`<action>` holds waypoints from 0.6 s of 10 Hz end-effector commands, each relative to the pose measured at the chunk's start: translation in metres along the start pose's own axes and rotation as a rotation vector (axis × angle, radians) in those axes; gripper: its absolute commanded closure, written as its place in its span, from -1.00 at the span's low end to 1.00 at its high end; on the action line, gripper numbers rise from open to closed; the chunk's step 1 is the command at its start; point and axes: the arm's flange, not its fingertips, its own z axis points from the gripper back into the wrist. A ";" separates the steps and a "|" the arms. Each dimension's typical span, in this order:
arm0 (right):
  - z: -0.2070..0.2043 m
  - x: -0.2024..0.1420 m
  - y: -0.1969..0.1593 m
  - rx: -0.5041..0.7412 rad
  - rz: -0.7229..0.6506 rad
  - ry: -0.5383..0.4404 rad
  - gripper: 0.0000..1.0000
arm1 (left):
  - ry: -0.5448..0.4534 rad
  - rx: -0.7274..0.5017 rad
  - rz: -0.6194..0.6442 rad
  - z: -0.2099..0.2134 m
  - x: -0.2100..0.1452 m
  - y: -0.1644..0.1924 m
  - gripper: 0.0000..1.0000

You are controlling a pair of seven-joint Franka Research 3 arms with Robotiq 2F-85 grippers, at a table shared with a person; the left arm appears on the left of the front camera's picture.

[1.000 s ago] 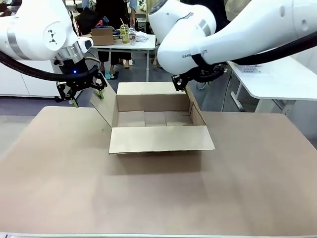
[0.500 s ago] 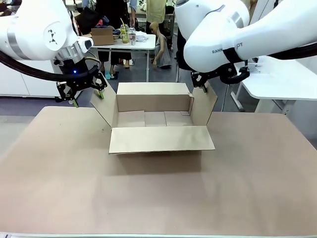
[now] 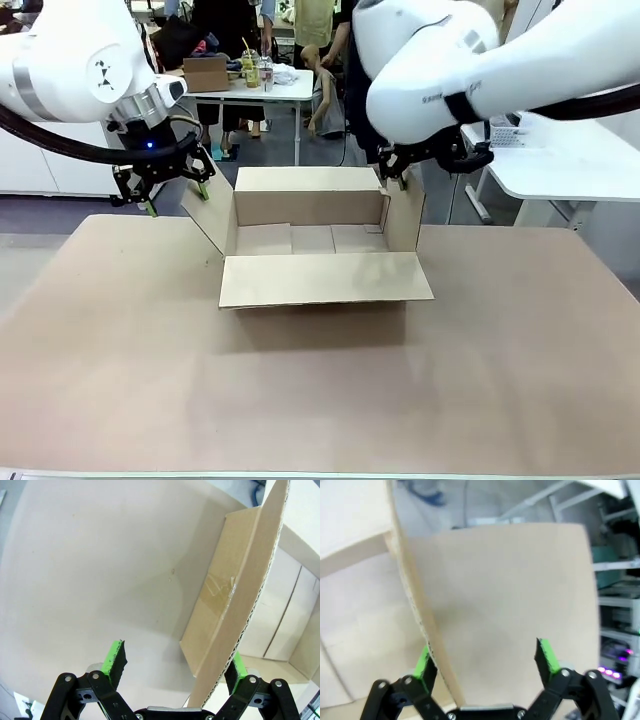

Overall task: Pack the gift set into the box.
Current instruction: Place both hands on the side flaps of the Package Box and spread them outward.

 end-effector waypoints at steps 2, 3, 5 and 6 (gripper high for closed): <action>-0.014 0.017 -0.063 0.312 -0.052 0.127 -1.00 | -0.008 0.019 0.009 0.001 0.001 -0.001 -1.00; -0.019 0.022 -0.073 0.352 -0.080 0.131 -1.00 | -0.008 0.019 0.009 0.001 0.001 -0.001 -1.00; -0.036 0.028 -0.088 0.396 -0.121 0.173 -1.00 | -0.008 0.019 0.009 0.001 0.001 -0.001 -1.00; -0.047 0.029 -0.098 0.463 -0.110 0.196 -1.00 | -0.008 0.019 0.009 0.001 0.001 -0.001 -1.00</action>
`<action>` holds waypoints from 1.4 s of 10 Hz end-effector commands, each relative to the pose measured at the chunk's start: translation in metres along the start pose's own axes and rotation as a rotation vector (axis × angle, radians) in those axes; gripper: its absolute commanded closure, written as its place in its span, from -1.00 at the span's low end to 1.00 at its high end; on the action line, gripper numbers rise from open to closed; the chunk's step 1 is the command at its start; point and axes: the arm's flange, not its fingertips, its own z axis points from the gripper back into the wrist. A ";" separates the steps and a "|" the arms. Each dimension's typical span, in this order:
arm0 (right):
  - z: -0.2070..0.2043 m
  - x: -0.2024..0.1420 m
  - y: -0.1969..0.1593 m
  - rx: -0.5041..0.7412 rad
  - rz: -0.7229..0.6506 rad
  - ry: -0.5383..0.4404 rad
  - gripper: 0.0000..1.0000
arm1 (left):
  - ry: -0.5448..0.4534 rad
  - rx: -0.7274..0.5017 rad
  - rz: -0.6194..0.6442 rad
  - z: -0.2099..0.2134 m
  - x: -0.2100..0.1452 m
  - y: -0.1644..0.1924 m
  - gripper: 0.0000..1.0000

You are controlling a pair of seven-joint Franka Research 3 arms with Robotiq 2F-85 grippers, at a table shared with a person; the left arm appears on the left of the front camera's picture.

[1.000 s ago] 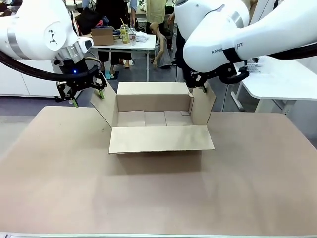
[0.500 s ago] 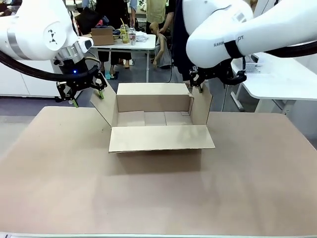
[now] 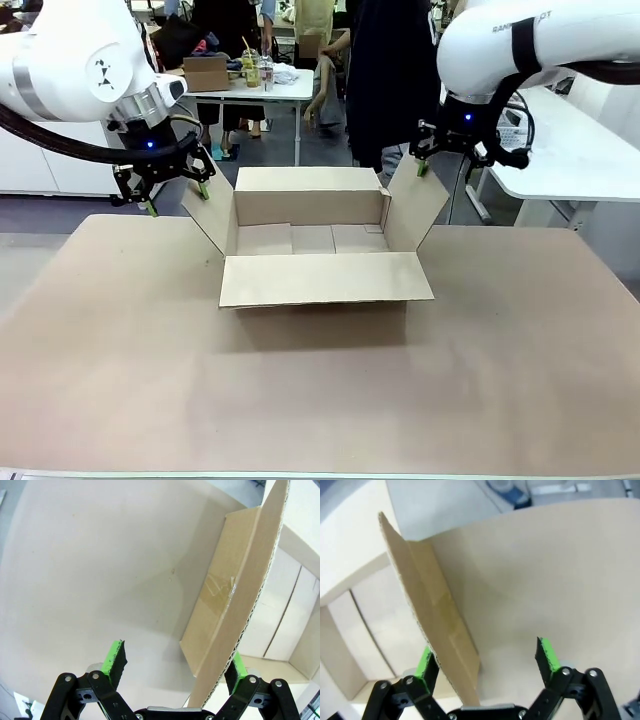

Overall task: Pack the gift set into the box.
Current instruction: Place both hands on the side flaps of the Package Box and spread them outward, then lift both hands away from the flaps of the Package Box.

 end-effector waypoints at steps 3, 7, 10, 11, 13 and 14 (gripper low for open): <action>-0.029 0.003 -0.048 0.229 0.007 0.103 -1.00 | -0.008 0.019 0.009 0.001 0.001 -0.001 -1.00; -0.023 0.006 -0.031 0.161 -0.001 0.082 -1.00 | -0.008 0.019 0.009 0.001 0.001 -0.001 -1.00; -0.023 0.006 -0.031 0.161 -0.001 0.082 -1.00 | -0.008 0.019 0.009 0.001 0.001 -0.001 -1.00; -0.023 0.006 -0.031 0.161 -0.001 0.082 -1.00 | -0.008 0.019 0.009 0.001 0.001 -0.001 -1.00; -0.023 0.006 -0.031 0.161 -0.001 0.082 -1.00 | -0.008 0.019 0.009 0.001 0.001 -0.001 -1.00; -0.023 0.006 -0.031 0.161 -0.001 0.082 -1.00 | -0.008 0.019 0.009 0.001 0.001 -0.001 -1.00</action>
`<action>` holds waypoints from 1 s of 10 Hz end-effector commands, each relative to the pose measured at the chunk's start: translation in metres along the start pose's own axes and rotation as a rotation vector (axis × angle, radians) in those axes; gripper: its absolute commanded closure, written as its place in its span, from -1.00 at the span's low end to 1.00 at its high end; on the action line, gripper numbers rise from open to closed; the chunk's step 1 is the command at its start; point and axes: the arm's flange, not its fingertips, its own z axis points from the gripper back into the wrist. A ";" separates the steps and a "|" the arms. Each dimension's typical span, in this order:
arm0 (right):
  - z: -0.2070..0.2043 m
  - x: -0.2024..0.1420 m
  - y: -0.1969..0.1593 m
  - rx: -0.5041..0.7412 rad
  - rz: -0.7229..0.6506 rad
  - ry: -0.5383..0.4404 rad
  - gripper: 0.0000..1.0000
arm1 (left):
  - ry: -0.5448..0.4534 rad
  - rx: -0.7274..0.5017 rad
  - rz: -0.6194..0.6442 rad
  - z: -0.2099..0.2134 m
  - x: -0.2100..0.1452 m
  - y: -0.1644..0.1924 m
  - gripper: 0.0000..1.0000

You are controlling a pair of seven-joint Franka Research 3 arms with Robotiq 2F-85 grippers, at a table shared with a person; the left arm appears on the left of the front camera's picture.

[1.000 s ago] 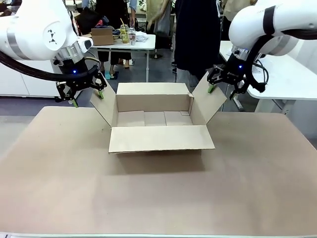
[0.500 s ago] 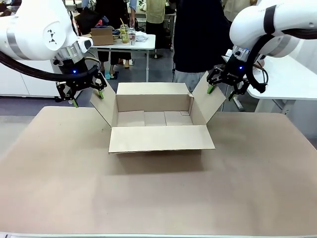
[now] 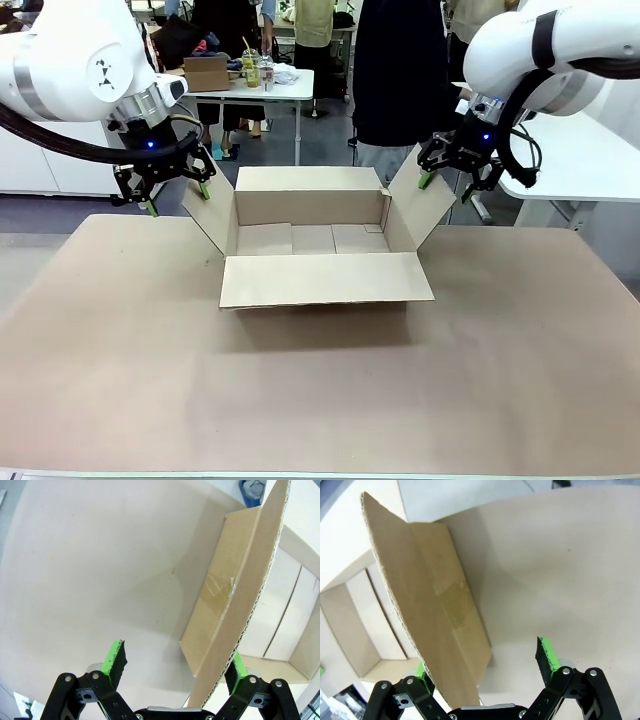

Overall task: Pack the gift set into the box.
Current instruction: Lift both hands away from the flaps of the Package Box.

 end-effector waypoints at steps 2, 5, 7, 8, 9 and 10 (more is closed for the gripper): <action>0.003 0.001 0.003 -0.028 -0.017 -0.013 -1.00 | -0.008 0.019 0.009 0.001 0.001 -0.001 -1.00; 0.003 0.001 0.003 -0.028 -0.017 -0.013 -1.00 | -0.008 0.019 0.009 0.001 0.001 -0.001 -1.00; 0.003 0.001 0.003 -0.028 -0.017 -0.013 -1.00 | -0.008 0.019 0.009 0.001 0.001 -0.001 -1.00; 0.003 0.001 0.003 -0.028 -0.017 -0.013 -1.00 | -0.008 0.019 0.009 0.001 0.001 -0.001 -1.00; 0.003 0.001 0.003 -0.028 -0.017 -0.013 -1.00 | -0.008 0.019 0.009 0.001 0.001 -0.001 -1.00; 0.003 0.001 0.003 -0.028 -0.017 -0.013 -1.00 | -0.008 0.019 0.009 0.001 0.001 -0.001 -1.00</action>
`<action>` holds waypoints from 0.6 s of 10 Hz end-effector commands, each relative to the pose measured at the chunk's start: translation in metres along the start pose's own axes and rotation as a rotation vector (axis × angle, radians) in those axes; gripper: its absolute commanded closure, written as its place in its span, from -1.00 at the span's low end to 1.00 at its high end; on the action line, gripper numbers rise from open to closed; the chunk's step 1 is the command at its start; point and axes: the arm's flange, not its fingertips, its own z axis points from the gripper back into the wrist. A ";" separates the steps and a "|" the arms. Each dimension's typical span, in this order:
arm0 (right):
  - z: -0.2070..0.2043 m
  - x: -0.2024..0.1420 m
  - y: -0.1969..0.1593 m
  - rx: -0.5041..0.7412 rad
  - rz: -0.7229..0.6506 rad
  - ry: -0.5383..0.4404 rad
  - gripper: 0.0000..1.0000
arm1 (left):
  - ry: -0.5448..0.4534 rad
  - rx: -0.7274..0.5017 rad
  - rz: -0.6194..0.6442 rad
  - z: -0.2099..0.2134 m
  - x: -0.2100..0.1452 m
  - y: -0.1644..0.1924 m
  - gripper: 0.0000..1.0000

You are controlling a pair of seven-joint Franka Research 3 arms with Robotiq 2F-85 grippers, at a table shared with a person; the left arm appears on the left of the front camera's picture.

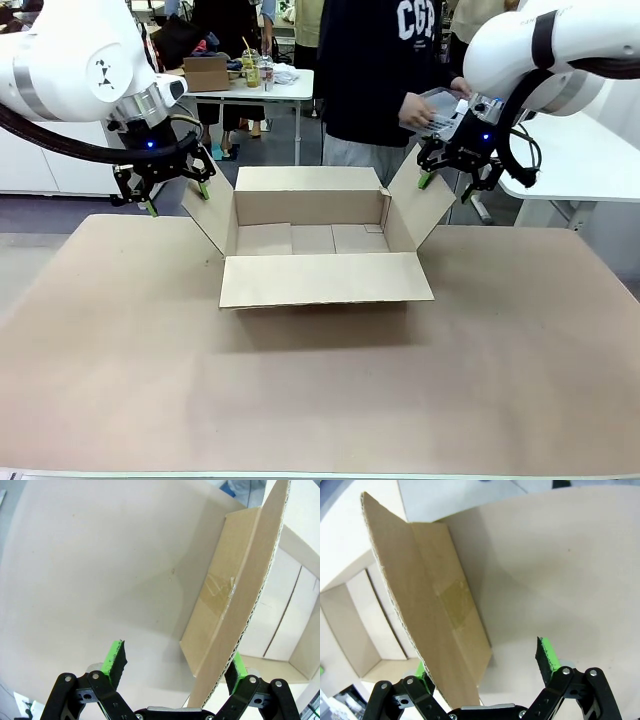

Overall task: Pack the gift set into the box.
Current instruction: Lift both hands away from the flaps of the Package Box.

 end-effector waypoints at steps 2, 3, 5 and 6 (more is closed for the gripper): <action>0.003 0.001 0.003 -0.028 -0.017 -0.013 -1.00 | -0.008 0.019 0.009 0.001 0.001 -0.001 -1.00; 0.003 0.001 0.003 -0.028 -0.017 -0.013 -1.00 | -0.008 0.019 0.009 0.001 0.001 -0.001 -1.00; 0.003 0.001 0.003 -0.028 -0.017 -0.013 -1.00 | -0.008 0.019 0.009 0.001 0.001 -0.001 -1.00; 0.003 0.001 0.003 -0.028 -0.017 -0.013 -1.00 | -0.008 0.019 0.009 0.001 0.001 -0.001 -1.00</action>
